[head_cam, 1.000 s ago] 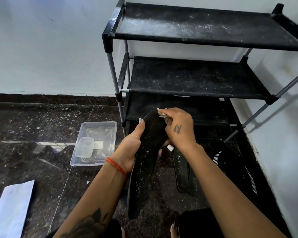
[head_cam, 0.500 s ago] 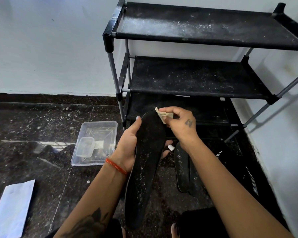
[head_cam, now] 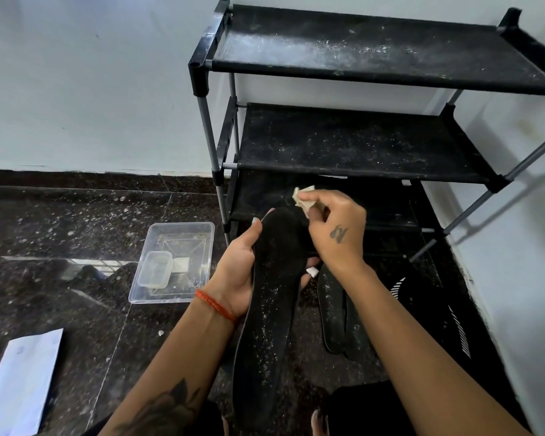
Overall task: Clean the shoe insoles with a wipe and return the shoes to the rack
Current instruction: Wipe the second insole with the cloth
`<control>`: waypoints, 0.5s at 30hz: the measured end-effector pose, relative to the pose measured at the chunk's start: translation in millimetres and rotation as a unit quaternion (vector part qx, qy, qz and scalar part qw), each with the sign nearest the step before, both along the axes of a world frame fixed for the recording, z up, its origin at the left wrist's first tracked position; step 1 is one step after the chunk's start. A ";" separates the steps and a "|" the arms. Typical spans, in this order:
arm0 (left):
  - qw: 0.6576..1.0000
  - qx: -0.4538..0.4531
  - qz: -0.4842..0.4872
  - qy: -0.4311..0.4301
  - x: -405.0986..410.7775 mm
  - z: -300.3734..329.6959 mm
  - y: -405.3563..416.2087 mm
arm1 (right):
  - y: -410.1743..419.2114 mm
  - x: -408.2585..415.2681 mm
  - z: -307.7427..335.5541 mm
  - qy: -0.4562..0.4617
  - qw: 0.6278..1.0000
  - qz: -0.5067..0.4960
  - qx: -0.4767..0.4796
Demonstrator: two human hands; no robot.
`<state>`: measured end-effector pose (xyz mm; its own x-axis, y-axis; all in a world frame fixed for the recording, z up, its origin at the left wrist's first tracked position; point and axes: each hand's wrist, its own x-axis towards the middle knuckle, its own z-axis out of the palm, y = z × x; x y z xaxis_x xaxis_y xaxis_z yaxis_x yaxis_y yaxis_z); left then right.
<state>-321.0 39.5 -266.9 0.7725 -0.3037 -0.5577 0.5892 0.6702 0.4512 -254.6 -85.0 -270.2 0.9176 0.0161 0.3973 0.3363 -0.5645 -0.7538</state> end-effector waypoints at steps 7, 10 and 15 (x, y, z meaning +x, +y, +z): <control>1.000 0.009 0.004 -0.009 0.5 -7.7 0.1 | 12.0 -6.9 -4.4 0.084 0.993 0.079 0.005; 1.000 0.011 0.006 -0.013 0.9 -8.4 0.3 | 11.6 -10.1 0.2 0.081 0.991 0.106 0.027; 1.000 0.014 0.018 -0.021 1.5 -5.7 1.1 | 7.4 -11.3 11.8 0.096 0.983 0.154 0.041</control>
